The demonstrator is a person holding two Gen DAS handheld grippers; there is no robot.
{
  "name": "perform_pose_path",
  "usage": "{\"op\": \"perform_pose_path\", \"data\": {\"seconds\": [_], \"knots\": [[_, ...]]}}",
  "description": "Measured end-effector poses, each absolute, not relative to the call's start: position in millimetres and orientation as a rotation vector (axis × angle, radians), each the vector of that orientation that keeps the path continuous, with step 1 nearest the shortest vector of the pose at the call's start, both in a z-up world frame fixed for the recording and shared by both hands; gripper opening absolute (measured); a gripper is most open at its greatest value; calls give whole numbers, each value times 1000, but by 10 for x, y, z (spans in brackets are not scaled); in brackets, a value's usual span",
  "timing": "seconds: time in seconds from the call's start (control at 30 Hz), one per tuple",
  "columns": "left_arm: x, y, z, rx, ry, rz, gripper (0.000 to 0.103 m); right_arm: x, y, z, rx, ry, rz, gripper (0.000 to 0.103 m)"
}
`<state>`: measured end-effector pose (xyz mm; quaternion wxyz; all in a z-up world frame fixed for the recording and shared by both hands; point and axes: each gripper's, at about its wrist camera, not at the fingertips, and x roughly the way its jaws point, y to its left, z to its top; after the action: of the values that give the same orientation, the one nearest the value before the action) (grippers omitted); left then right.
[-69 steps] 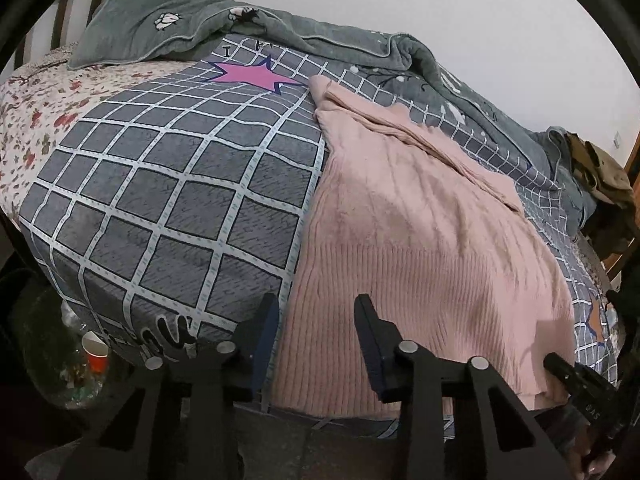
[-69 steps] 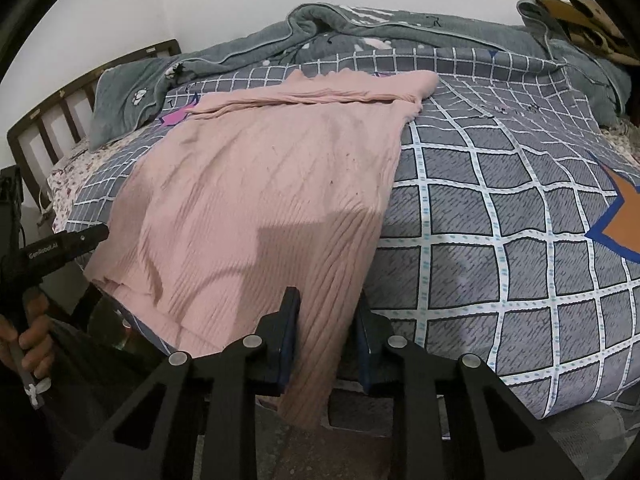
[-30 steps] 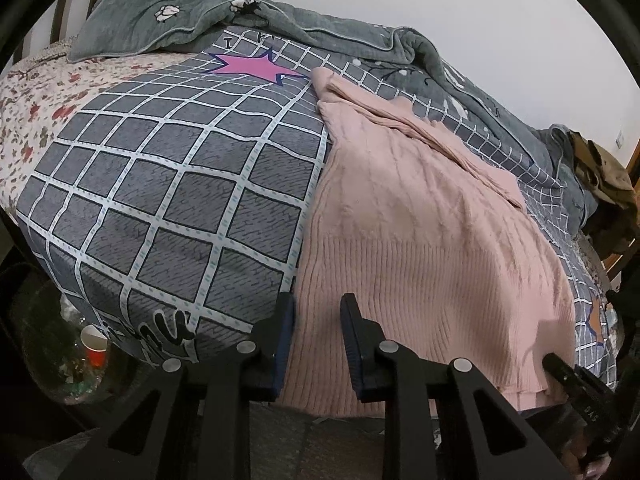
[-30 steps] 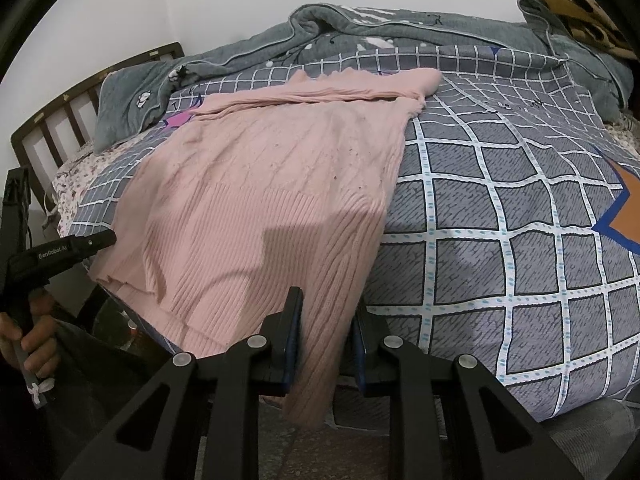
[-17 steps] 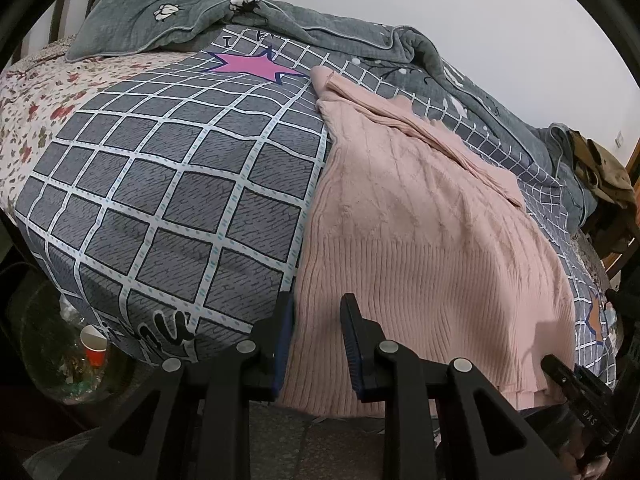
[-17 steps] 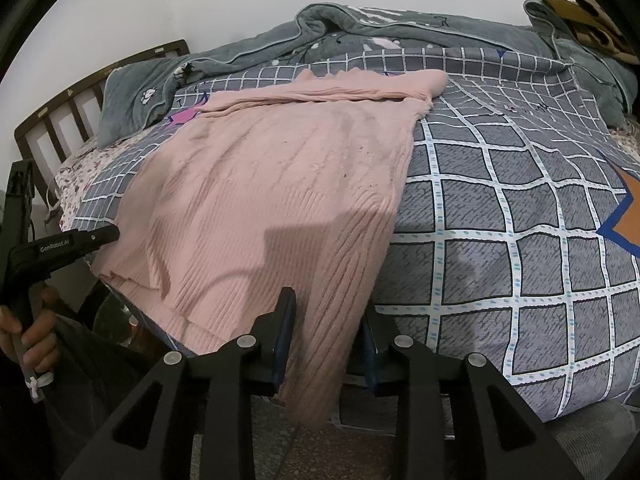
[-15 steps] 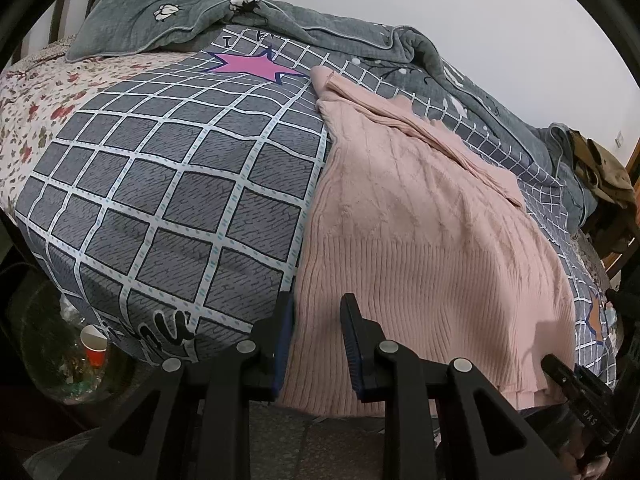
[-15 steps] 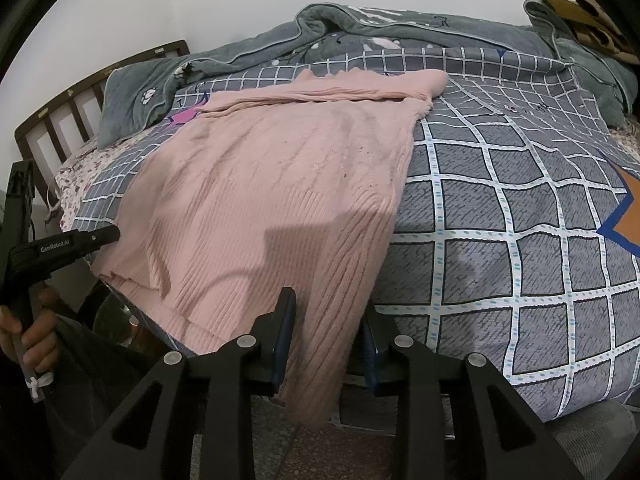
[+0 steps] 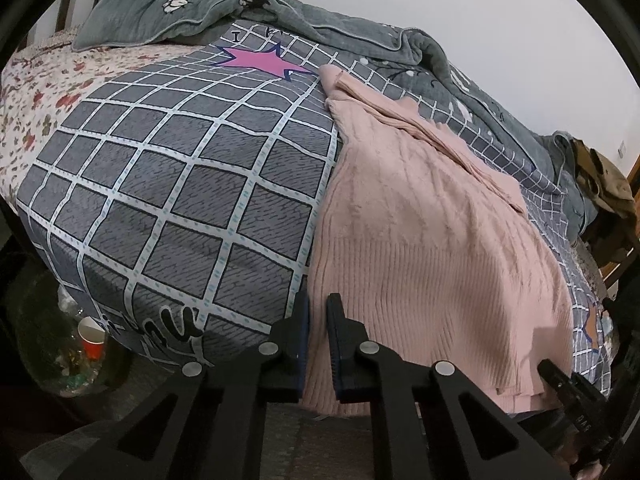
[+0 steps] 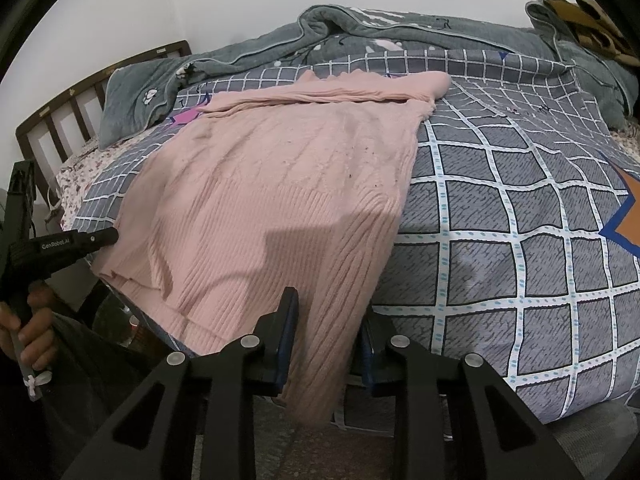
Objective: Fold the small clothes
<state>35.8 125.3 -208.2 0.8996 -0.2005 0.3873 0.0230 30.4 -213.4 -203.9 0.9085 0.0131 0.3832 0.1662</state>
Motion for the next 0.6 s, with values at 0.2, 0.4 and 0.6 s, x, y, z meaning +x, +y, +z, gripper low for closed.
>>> {"op": "perform_pose_path", "data": {"seconds": [0.2, 0.4, 0.6], "knots": [[362, 1234, -2073, -407, 803, 39, 13, 299, -2134, -2039, 24, 789, 344, 27], [369, 1202, -2066, -386, 802, 44, 14, 300, -2136, -2039, 23, 789, 344, 27], [374, 1220, -2063, -387, 811, 36, 11, 301, -2135, -2035, 29, 789, 347, 27]]}}
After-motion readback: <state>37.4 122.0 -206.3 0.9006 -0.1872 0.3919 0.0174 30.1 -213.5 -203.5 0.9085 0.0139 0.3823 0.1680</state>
